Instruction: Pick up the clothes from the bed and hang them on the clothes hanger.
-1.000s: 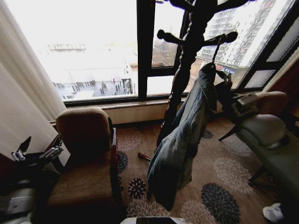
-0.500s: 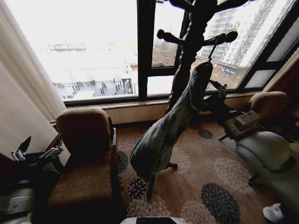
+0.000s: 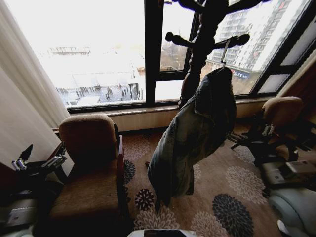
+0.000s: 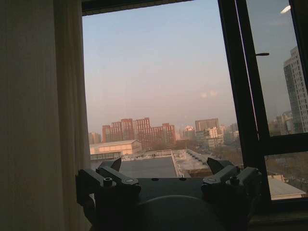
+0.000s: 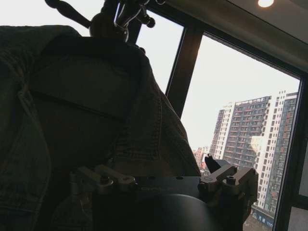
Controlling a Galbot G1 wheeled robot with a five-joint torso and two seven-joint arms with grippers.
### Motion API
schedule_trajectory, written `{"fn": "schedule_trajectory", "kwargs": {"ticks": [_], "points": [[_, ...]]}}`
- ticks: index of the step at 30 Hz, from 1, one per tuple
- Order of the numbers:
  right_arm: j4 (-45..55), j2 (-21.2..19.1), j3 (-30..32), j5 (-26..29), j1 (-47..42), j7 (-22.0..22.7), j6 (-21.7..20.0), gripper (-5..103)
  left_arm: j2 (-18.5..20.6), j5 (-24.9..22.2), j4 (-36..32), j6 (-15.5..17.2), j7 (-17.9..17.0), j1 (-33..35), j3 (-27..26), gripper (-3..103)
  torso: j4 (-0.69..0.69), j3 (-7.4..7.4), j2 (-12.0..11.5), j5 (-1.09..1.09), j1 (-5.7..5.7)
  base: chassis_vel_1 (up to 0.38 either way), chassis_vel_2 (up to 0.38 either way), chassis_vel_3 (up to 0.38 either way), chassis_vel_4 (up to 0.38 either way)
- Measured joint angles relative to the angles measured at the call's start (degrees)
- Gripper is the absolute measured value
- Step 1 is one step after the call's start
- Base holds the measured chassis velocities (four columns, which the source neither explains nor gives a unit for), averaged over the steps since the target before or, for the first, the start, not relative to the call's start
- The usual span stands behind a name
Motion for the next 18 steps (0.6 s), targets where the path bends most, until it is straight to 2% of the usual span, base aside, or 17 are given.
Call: {"fn": "schedule_trajectory", "kwargs": {"ticks": [2, 4, 5, 7, 18], "points": [[-0.15, 7.13, 0.28, 0.48, -1.29, 0.00, 1.51, 100, -0.01, 0.00, 0.00, 0.00, 0.00, 0.00, 0.00, 100, 0.00, 0.00, 0.00, 0.01, 0.00, 0.000, 0.000, 0.000, 0.000], [-0.80, 11.31, 0.84, 0.74, -2.27, -0.14, 2.68, 100, 0.00, 0.00, 0.00, 0.00, 0.00, 0.00, 0.00, 100, -0.03, 0.00, 0.00, 0.00, 0.00, 0.000, 0.000, 0.000, 0.000], [-0.80, 11.31, 0.84, 0.74, -2.27, -0.14, 2.68, 100, 0.00, 0.00, 0.00, 0.00, 0.00, 0.00, 0.00, 100, -0.03, 0.00, 0.00, 0.00, 0.00, 0.000, 0.000, 0.000, 0.000], [-1.29, 14.29, 1.12, 0.81, -3.57, -0.64, 4.17, 100, -0.01, 0.00, 0.00, 0.00, 0.00, 0.00, 0.00, 100, -0.02, 0.00, 0.00, 0.00, 0.00, 0.000, 0.000, 0.000, 0.000], [-0.93, 14.98, 0.07, -0.54, -4.65, -1.20, 4.92, 100, 0.00, 0.00, 0.00, 0.00, 0.00, 0.00, 0.00, 100, 0.00, 0.01, 0.00, 0.00, 0.00, 0.000, 0.000, 0.000, 0.000]]}}
